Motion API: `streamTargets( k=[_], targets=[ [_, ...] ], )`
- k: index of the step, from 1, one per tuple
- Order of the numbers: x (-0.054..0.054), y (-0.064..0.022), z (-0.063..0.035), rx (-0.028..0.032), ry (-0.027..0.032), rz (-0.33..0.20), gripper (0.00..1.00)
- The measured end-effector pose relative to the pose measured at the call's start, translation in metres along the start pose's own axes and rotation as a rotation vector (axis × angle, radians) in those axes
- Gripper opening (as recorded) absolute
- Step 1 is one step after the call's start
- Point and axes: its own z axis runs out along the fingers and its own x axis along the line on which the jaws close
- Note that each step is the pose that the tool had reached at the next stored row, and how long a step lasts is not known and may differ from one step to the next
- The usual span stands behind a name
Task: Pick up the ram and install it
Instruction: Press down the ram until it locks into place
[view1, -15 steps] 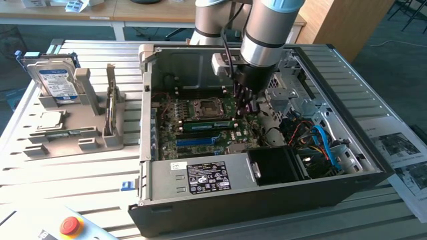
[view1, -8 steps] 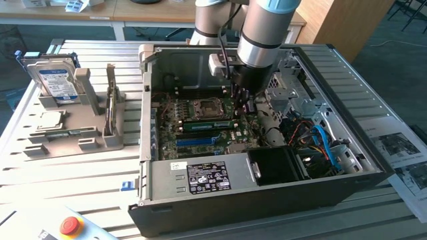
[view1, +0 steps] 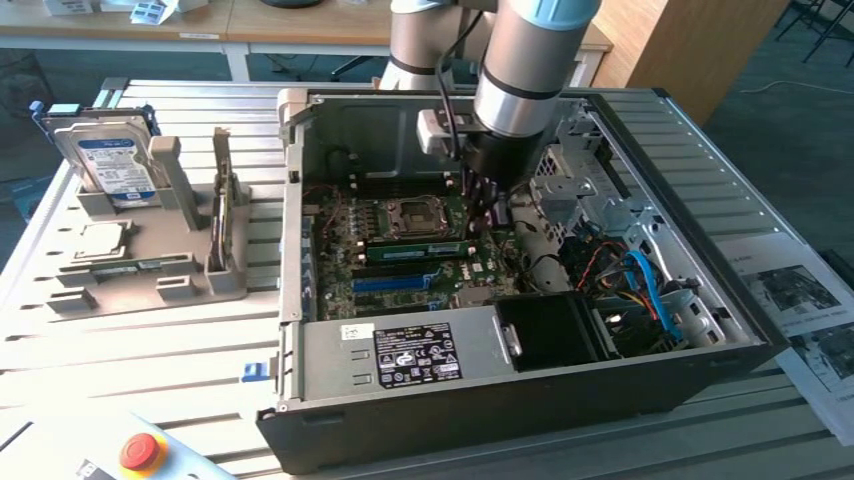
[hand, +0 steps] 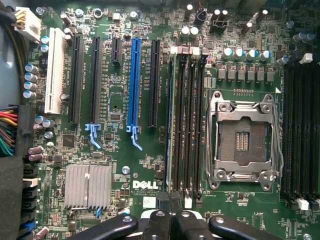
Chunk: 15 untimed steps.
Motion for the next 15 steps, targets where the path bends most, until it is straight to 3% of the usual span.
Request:
streamTargets(
  k=[15],
  targets=[
    [-0.0023,-0.0001,0.0060,0.0001,0.0001,0.000,0.10]
  ],
)
